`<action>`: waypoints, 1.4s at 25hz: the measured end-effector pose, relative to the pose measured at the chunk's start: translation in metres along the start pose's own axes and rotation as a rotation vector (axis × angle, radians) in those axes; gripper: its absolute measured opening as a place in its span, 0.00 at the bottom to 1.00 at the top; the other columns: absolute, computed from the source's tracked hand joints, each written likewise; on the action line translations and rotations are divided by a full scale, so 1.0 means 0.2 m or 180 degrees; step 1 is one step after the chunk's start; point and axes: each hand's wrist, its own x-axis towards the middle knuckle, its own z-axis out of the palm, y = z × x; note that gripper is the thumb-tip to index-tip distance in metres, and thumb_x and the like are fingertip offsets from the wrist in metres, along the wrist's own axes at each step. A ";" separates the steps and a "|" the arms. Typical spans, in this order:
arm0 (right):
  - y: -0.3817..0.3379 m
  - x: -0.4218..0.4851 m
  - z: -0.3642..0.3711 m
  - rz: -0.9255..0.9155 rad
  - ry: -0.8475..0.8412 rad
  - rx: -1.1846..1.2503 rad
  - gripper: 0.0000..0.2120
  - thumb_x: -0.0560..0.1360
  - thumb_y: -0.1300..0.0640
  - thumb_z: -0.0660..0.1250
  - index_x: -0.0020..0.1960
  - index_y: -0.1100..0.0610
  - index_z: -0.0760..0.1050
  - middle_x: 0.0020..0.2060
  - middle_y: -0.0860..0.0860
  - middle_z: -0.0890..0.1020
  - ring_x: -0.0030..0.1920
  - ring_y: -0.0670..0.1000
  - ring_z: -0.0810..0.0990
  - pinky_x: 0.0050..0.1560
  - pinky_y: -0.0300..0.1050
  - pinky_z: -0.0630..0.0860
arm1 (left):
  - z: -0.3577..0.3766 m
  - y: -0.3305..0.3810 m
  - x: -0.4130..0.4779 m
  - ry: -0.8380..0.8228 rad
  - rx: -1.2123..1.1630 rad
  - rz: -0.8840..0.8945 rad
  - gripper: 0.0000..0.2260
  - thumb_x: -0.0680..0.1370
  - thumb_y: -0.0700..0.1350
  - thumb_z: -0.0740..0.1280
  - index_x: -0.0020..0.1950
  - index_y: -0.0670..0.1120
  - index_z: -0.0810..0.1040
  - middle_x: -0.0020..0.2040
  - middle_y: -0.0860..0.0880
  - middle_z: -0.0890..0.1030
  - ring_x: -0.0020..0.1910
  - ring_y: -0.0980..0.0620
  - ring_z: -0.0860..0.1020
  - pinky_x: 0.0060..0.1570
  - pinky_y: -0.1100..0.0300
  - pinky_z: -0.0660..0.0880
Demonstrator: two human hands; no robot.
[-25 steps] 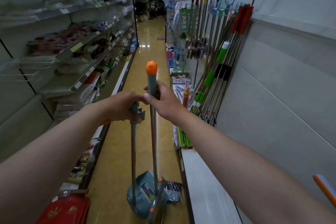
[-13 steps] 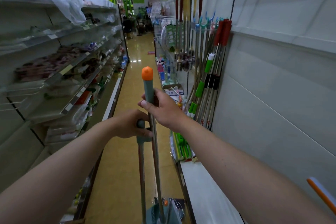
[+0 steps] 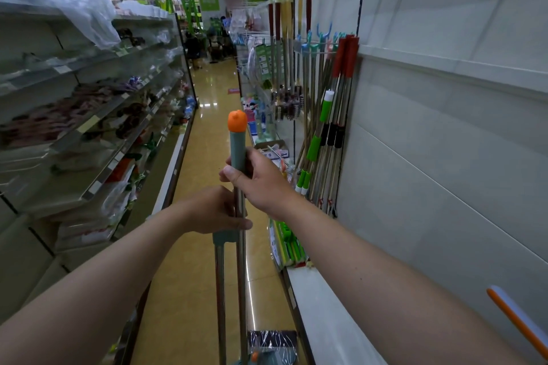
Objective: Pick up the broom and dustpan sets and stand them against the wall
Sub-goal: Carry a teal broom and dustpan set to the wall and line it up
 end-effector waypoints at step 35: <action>0.49 -0.24 -0.02 0.0880 -0.0843 -0.1191 0.16 0.82 0.50 0.63 0.66 0.54 0.66 0.60 0.52 0.82 0.59 0.54 0.81 0.61 0.57 0.77 | -0.24 0.22 -0.09 0.0875 -0.1039 -0.0147 0.06 0.72 0.54 0.76 0.44 0.56 0.81 0.48 0.49 0.85 0.45 0.37 0.81 0.48 0.44 0.81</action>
